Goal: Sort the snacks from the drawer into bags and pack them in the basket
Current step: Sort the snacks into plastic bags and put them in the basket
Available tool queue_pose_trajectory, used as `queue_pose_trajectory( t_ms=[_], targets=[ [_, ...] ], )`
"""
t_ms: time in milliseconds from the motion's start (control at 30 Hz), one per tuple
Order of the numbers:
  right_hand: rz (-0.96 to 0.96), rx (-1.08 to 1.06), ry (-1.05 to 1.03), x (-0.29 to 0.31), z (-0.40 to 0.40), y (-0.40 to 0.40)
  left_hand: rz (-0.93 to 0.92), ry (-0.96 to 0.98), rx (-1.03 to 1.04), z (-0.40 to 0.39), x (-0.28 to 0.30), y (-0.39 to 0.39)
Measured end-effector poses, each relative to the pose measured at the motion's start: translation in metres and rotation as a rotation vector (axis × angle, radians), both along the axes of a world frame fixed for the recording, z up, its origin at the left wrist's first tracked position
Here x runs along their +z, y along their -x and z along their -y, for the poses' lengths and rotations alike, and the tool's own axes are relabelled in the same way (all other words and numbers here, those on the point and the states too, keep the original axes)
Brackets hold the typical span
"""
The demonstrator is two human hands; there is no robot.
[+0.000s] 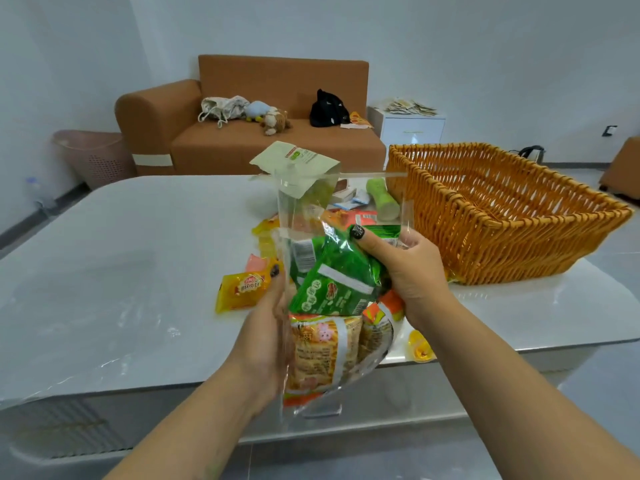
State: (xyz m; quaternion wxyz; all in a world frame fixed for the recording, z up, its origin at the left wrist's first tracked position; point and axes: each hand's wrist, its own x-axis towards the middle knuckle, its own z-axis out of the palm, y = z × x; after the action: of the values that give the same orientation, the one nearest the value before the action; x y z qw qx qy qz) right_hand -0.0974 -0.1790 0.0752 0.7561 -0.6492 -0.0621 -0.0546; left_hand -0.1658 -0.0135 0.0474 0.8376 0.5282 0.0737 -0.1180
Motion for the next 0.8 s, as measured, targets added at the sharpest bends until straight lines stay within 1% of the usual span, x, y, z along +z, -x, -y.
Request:
queue_pose_trajectory(
  t_ms=[100, 200, 300, 400, 467, 567, 633, 700, 800],
  targets=[
    [0.029, -0.098, 0.121, -0.006, -0.004, -0.002, 0.163, -0.132, 0.167, -0.008, 0.01, -0.007],
    [0.0, -0.133, 0.219, -0.02, -0.016, -0.006, 0.232, -0.247, 0.331, -0.008, 0.003, -0.012],
    [0.0, -0.154, 0.224, -0.024, -0.027, -0.006, 0.307, -0.365, 0.4, -0.003, 0.001, -0.013],
    [-0.031, -0.103, 0.244, -0.021, -0.03, -0.006, 0.334, -0.441, 0.459, -0.012, -0.009, -0.022],
    [-0.074, -0.043, 0.239, -0.017, -0.029, -0.008, 0.327, -0.405, 0.468, -0.017, -0.012, -0.024],
    [-0.131, 0.125, 0.117, -0.01, -0.02, -0.01, 0.28, -0.264, 0.514, -0.02, -0.011, -0.025],
    [-0.153, 0.216, 0.051, -0.008, -0.011, -0.012, 0.229, -0.203, 0.536, -0.023, -0.011, -0.026],
    [-0.143, 0.234, 0.026, -0.008, -0.001, -0.014, 0.188, -0.175, 0.548, -0.026, -0.009, -0.025],
    [-0.118, 0.184, 0.01, -0.008, 0.009, -0.016, 0.174, -0.129, 0.552, -0.028, -0.008, -0.026]
  ],
)
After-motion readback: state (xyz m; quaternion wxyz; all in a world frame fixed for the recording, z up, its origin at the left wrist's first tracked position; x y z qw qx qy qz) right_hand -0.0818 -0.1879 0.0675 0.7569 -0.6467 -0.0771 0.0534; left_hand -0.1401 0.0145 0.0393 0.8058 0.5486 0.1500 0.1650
